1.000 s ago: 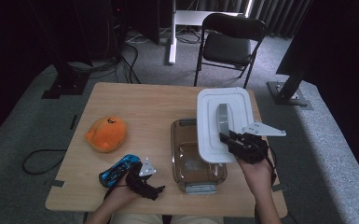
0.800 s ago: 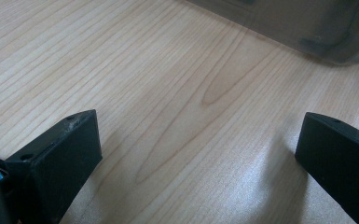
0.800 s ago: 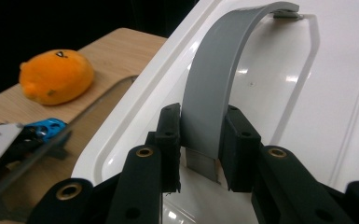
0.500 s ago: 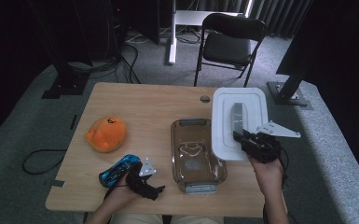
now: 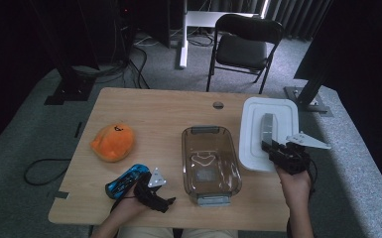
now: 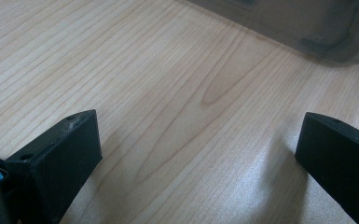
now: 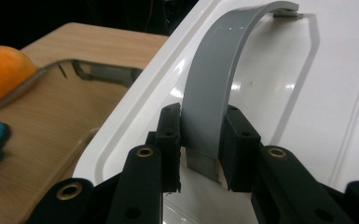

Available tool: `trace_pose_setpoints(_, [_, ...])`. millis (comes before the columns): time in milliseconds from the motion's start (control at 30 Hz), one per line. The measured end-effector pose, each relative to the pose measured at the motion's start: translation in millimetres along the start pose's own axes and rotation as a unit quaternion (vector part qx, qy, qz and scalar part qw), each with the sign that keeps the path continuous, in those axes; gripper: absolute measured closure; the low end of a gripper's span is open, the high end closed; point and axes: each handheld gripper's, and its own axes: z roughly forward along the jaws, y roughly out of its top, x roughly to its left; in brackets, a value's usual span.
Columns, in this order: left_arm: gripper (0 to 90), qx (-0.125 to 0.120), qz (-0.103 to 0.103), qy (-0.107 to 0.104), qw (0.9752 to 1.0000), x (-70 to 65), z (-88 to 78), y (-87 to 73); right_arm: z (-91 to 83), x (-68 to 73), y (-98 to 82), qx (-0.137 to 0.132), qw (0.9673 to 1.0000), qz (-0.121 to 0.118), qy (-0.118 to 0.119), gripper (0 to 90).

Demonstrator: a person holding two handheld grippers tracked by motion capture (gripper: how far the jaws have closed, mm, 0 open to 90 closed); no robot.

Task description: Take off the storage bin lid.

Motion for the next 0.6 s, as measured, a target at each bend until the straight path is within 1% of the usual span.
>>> trace_pose_setpoints(100, [0.7, 0.001, 0.001, 0.000, 1.0000, 0.2, -0.1, 0.0, 7.0, -6.4, -7.0, 0.006, 1.0000, 0.006, -0.003, 71.4])
trace_pose_setpoints(233, [0.7, 0.000, 0.001, 0.000, 1.0000, 0.1, 0.0, 0.0, 18.9, -14.3, -17.9, 0.008, 0.9999, 0.014, 0.000, 71.4])
trace_pose_setpoints(267, [0.7, 0.000, 0.001, 0.001, 1.0000, 0.1, 0.0, 0.0, 22.0, -16.3, -21.0, 0.011, 0.9997, 0.023, 0.002, 71.4])
trace_pose_setpoints(367, [0.7, 0.000, 0.001, 0.001, 1.0000, 0.1, 0.0, 0.0, 32.5, -20.4, -30.3, 0.018, 0.9995, 0.028, -0.002, 71.4])
trace_pose_setpoints(433, [0.7, 0.001, 0.002, 0.001, 1.0000, 0.2, -0.1, 0.0, 39.5, -23.3, -37.2, 0.016, 0.9994, 0.029, 0.008, 71.4])
trace_pose_setpoints(600, [0.7, 0.001, 0.002, 0.001, 1.0000, 0.2, -0.1, 0.0, 58.0, -29.4, -53.0, 0.026, 0.9986, 0.038, 0.026, 71.3])
